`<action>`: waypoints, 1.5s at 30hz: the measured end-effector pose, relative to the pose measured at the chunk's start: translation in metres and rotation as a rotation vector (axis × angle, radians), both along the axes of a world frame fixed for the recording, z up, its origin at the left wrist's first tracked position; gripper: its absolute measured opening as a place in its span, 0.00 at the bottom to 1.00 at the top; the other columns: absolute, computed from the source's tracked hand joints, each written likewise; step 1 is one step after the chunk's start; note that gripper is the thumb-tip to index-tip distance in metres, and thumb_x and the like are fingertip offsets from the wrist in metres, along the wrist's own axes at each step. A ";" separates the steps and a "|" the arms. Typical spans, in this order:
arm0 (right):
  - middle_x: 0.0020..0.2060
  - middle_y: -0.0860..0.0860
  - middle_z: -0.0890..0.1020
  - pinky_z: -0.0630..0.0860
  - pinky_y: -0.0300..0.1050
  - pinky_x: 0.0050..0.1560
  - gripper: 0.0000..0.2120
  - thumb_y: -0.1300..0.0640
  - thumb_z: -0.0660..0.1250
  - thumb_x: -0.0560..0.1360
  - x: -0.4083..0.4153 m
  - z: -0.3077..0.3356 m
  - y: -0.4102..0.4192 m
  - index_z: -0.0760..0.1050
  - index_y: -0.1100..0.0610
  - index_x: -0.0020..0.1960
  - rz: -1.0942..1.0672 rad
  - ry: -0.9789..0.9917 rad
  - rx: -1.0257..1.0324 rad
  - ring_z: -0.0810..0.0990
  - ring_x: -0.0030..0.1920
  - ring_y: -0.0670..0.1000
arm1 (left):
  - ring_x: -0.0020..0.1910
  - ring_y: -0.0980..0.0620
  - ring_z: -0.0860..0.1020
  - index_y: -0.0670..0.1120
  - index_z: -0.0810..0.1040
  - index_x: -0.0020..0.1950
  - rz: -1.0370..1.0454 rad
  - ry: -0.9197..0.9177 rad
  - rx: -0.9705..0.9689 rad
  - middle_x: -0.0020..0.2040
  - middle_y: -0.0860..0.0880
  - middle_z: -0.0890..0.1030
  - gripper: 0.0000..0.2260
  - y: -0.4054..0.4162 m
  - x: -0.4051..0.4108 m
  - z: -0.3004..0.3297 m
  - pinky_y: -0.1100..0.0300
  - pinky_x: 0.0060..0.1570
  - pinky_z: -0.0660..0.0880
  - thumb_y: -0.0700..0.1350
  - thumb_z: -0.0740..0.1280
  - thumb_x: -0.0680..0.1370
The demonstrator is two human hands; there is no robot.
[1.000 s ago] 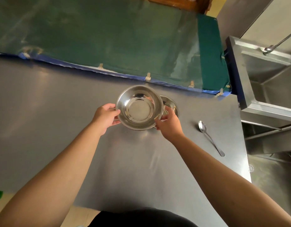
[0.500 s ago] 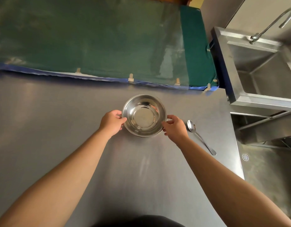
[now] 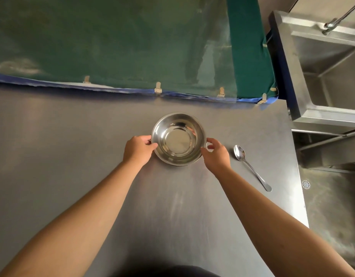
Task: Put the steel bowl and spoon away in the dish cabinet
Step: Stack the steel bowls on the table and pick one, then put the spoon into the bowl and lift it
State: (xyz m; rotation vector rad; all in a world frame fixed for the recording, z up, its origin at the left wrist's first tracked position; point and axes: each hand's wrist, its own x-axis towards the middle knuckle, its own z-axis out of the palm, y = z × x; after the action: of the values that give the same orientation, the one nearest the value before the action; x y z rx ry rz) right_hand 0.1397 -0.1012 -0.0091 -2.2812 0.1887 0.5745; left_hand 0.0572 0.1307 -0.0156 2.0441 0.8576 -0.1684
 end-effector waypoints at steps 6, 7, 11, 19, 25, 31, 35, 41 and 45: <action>0.54 0.48 0.82 0.83 0.56 0.51 0.20 0.53 0.68 0.77 0.004 -0.010 0.006 0.73 0.48 0.68 -0.066 0.025 0.067 0.85 0.49 0.57 | 0.41 0.44 0.84 0.49 0.83 0.61 0.061 0.011 -0.049 0.42 0.49 0.87 0.16 0.002 0.009 -0.010 0.50 0.51 0.80 0.42 0.71 0.73; 0.54 0.48 0.81 0.83 0.56 0.51 0.21 0.53 0.68 0.77 0.006 -0.011 0.006 0.73 0.48 0.69 -0.071 0.027 0.070 0.85 0.49 0.57 | 0.42 0.45 0.85 0.48 0.78 0.68 0.081 0.020 -0.075 0.47 0.48 0.87 0.23 0.003 0.012 -0.012 0.50 0.54 0.80 0.42 0.72 0.73; 0.56 0.49 0.81 0.81 0.57 0.55 0.24 0.56 0.68 0.76 0.019 -0.013 0.009 0.71 0.53 0.72 -0.097 0.055 0.089 0.84 0.51 0.58 | 0.50 0.44 0.85 0.46 0.73 0.74 0.118 0.010 -0.174 0.60 0.45 0.83 0.28 0.010 0.027 -0.018 0.47 0.56 0.80 0.43 0.73 0.73; 0.46 0.53 0.86 0.83 0.60 0.51 0.13 0.63 0.66 0.71 0.033 -0.012 0.004 0.81 0.52 0.53 -0.131 0.122 0.127 0.86 0.47 0.60 | 0.54 0.41 0.83 0.45 0.81 0.66 0.113 0.027 -0.186 0.56 0.43 0.85 0.21 0.010 0.050 -0.011 0.45 0.57 0.80 0.38 0.71 0.73; 0.45 0.52 0.86 0.84 0.60 0.50 0.19 0.65 0.65 0.70 0.016 -0.012 -0.027 0.80 0.56 0.59 -0.160 0.162 0.144 0.85 0.41 0.57 | 0.51 0.43 0.83 0.46 0.82 0.63 0.082 0.030 -0.232 0.53 0.45 0.85 0.19 -0.016 0.033 -0.011 0.46 0.52 0.82 0.36 0.70 0.73; 0.43 0.52 0.85 0.83 0.62 0.52 0.13 0.64 0.65 0.71 -0.008 -0.001 -0.066 0.82 0.51 0.49 -0.179 0.130 0.109 0.84 0.48 0.61 | 0.47 0.45 0.84 0.47 0.82 0.61 0.051 0.028 -0.268 0.48 0.47 0.85 0.17 -0.056 0.012 -0.007 0.47 0.47 0.84 0.35 0.69 0.74; 0.46 0.61 0.85 0.82 0.67 0.49 0.11 0.64 0.65 0.71 -0.023 0.006 -0.091 0.76 0.48 0.35 -0.158 0.114 0.071 0.79 0.39 0.60 | 0.45 0.46 0.84 0.49 0.81 0.60 0.039 0.037 -0.283 0.45 0.52 0.83 0.17 -0.081 0.001 -0.006 0.47 0.46 0.84 0.35 0.70 0.74; 0.39 0.55 0.86 0.83 0.63 0.47 0.07 0.58 0.68 0.71 -0.040 0.011 -0.119 0.79 0.47 0.39 -0.155 0.108 0.063 0.83 0.39 0.62 | 0.43 0.49 0.84 0.54 0.80 0.53 0.025 0.031 -0.287 0.44 0.53 0.84 0.15 -0.108 -0.014 -0.009 0.47 0.46 0.84 0.36 0.70 0.73; 0.40 0.50 0.85 0.85 0.58 0.46 0.06 0.57 0.69 0.73 -0.046 0.006 -0.146 0.79 0.46 0.43 -0.139 0.112 0.050 0.83 0.37 0.56 | 0.44 0.49 0.84 0.54 0.81 0.54 0.034 0.022 -0.305 0.46 0.51 0.85 0.16 -0.132 -0.026 -0.011 0.48 0.45 0.84 0.36 0.70 0.73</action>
State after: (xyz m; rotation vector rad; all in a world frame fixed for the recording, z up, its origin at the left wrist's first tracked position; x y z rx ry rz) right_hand 0.0940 -0.2468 -0.0034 -2.1695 0.3803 0.6274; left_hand 0.0310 -0.0011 -0.0264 1.7453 0.8251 -0.2860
